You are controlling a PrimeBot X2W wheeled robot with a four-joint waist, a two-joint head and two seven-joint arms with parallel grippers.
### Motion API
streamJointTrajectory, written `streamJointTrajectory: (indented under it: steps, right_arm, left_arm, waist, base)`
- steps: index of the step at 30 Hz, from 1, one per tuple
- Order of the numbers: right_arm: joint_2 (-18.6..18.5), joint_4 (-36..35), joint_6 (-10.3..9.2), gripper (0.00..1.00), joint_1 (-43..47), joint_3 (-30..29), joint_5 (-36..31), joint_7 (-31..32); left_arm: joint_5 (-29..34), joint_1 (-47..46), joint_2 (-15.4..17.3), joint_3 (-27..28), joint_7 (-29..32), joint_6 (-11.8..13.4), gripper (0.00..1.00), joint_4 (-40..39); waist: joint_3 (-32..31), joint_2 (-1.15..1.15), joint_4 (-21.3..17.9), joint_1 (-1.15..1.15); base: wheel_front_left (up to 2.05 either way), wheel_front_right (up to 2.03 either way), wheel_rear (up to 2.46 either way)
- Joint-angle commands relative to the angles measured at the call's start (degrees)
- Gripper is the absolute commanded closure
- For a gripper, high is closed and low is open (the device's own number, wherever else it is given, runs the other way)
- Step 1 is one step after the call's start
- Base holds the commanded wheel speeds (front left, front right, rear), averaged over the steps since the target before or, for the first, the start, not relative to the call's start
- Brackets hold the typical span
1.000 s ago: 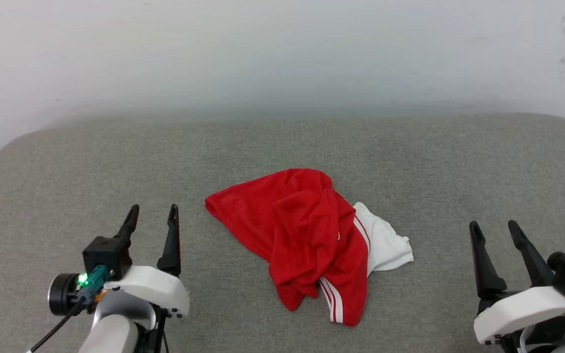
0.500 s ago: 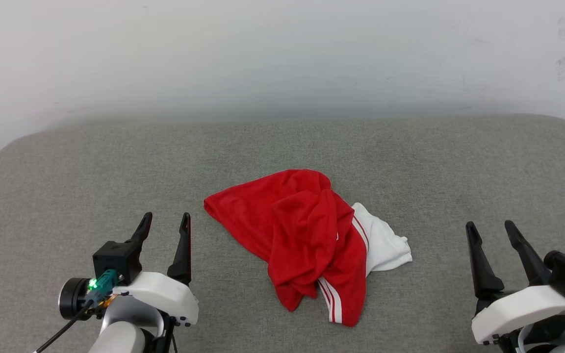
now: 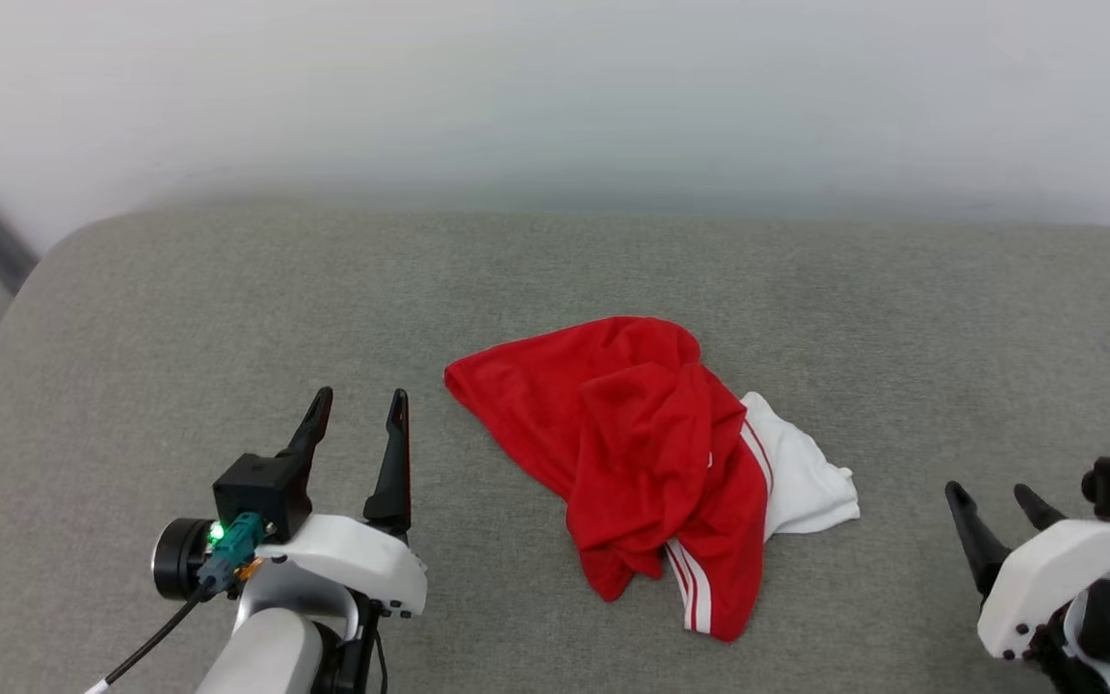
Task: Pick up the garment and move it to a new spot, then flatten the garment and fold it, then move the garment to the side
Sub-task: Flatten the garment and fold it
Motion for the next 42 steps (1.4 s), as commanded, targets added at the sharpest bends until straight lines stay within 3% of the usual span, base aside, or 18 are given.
streamJointTrajectory:
  steps: [1,6,11,20,21,22,23,29,35,42]
  right_arm:
    - [-0.3,0.4,-0.02,0.0,-1.3,-0.1,0.7,1.0]
    - [-4.3,3.9,-0.02,0.0,-5.7,2.0,3.0,15.0]
    - [-6.3,6.1,-0.03,0.0,-9.8,4.7,3.8,23.4]
    - [-6.8,14.5,-0.01,0.0,-13.7,8.6,4.6,27.8]
    - [-6.6,15.6,-0.02,0.2,-13.6,9.0,4.7,28.1]
    - [-6.2,16.9,-0.02,0.72,-13.4,9.2,5.5,28.9]
    - [-6.0,17.8,-0.01,1.0,-13.2,9.5,5.9,29.4]
    - [-6.8,15.7,-0.01,1.0,-15.7,10.2,7.2,27.4]
    - [-9.3,7.1,-0.03,1.0,-17.8,9.1,6.9,22.7]
    - [-8.6,-3.5,-0.03,1.0,-12.3,-1.5,4.5,24.0]
  left_arm:
    - [0.3,-0.8,-0.2,-0.1,-0.4,0.1,0.0,0.1]
    - [1.0,-3.1,-1.3,-1.4,-1.4,-0.9,0.0,0.8]
    - [1.4,-5.4,-2.6,-2.4,-2.3,-1.7,0.0,1.9]
    - [1.5,-7.8,-4.3,-2.7,-3.4,-2.7,0.0,4.1]
    - [1.4,-7.9,-4.4,-2.6,-3.5,-2.8,0.0,4.4]
    - [1.4,-8.0,-4.5,-2.6,-3.4,-2.8,0.0,4.6]
    - [1.3,-8.0,-4.5,-2.5,-3.5,-2.9,0.0,4.9]
    - [1.3,-6.6,-4.2,-1.6,-3.7,-2.3,0.0,5.8]
    - [1.2,-5.5,-3.5,-1.2,-3.8,-2.3,0.0,6.2]
    - [0.7,-4.2,-2.8,-1.0,-3.6,-1.7,0.0,5.8]
  waist:
    - [1.3,0.0,1.5,0.0]
    - [4.2,0.0,4.9,0.0]
    - [7.0,0.0,7.8,0.0]
    - [9.7,0.0,10.4,0.0]
    - [9.7,0.0,10.5,0.0]
    - [9.7,0.0,10.6,0.0]
    - [9.7,0.0,10.6,0.0]
    - [8.3,0.0,9.1,0.0]
    - [5.9,0.0,6.4,0.0]
    - [4.2,0.0,2.6,0.0]
  base:
    - [0.0,0.0,0.0]
    - [0.0,0.0,0.0]
    - [0.0,0.0,0.0]
    - [0.0,0.0,0.0]
    - [0.0,0.0,0.0]
    - [0.0,0.0,0.0]
    - [0.0,0.0,0.0]
    - [0.0,0.0,0.0]
    - [0.0,0.0,0.0]
    - [0.0,0.0,0.0]
